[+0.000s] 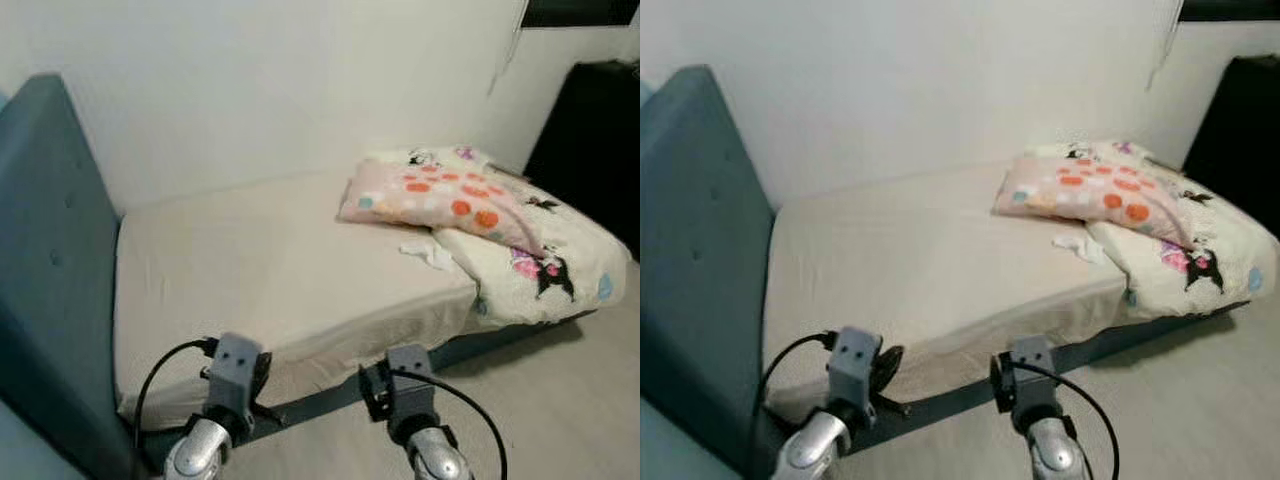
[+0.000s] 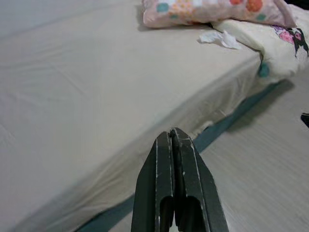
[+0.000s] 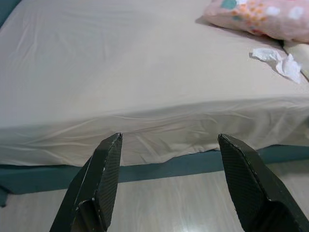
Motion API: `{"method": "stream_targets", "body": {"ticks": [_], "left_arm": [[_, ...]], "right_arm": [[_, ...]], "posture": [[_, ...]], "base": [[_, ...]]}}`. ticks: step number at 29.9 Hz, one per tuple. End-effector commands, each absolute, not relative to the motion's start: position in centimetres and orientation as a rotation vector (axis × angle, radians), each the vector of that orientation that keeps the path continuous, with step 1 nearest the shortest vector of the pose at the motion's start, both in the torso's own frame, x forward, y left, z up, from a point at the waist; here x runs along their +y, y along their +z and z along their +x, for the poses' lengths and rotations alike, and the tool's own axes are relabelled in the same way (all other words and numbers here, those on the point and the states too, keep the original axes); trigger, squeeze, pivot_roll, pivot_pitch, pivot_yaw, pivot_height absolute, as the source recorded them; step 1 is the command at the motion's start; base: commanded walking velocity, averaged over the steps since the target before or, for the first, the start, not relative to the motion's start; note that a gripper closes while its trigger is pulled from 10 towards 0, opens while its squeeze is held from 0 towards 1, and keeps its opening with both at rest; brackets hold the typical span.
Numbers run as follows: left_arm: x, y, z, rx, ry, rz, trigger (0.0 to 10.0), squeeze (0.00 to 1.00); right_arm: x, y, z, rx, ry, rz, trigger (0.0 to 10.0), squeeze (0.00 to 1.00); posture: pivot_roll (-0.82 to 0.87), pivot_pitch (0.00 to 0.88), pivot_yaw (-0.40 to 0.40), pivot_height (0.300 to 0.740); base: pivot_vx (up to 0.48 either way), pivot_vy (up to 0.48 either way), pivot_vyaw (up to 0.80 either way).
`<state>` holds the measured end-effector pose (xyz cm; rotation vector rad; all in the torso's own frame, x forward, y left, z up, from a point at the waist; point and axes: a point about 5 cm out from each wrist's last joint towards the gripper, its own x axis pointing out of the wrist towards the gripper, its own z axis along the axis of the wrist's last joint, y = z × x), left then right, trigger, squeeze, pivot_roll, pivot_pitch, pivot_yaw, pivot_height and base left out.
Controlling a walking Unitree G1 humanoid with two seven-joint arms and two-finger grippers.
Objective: Clean up the room
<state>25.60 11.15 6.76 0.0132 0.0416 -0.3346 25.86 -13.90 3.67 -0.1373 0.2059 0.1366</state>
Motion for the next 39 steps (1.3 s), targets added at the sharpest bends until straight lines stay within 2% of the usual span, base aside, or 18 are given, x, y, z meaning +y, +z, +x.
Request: {"method": "stream_targets", "body": {"ticks": [1, 34, 39], "left_arm": [[10.81, 6.81, 25.54, 0.041, -0.345, 0.003, 10.0, 0.00], [10.68, 7.01, 25.82, 0.035, -0.354, 0.001, 10.0, 0.00], [10.66, 7.00, 25.73, 0.034, -0.354, 0.000, 10.0, 0.00]], "right_arm": [[-14.37, 3.51, 25.78, 0.215, 0.123, -0.144, 10.0, 0.00], [-14.24, 3.61, 26.04, 0.207, 0.140, -0.188, 10.0, 0.00], [-14.10, 3.63, 26.00, 0.205, 0.153, -0.193, 10.0, 0.00]], "posture": [[0.02, 0.041, -0.003, 0.740], [0.02, 0.026, -0.003, 0.740], [0.02, 0.025, -0.006, 0.740]], "base": [[0.311, 0.000, 0.00], [0.310, 0.000, 0.00], [0.311, 0.000, 0.66]]}}
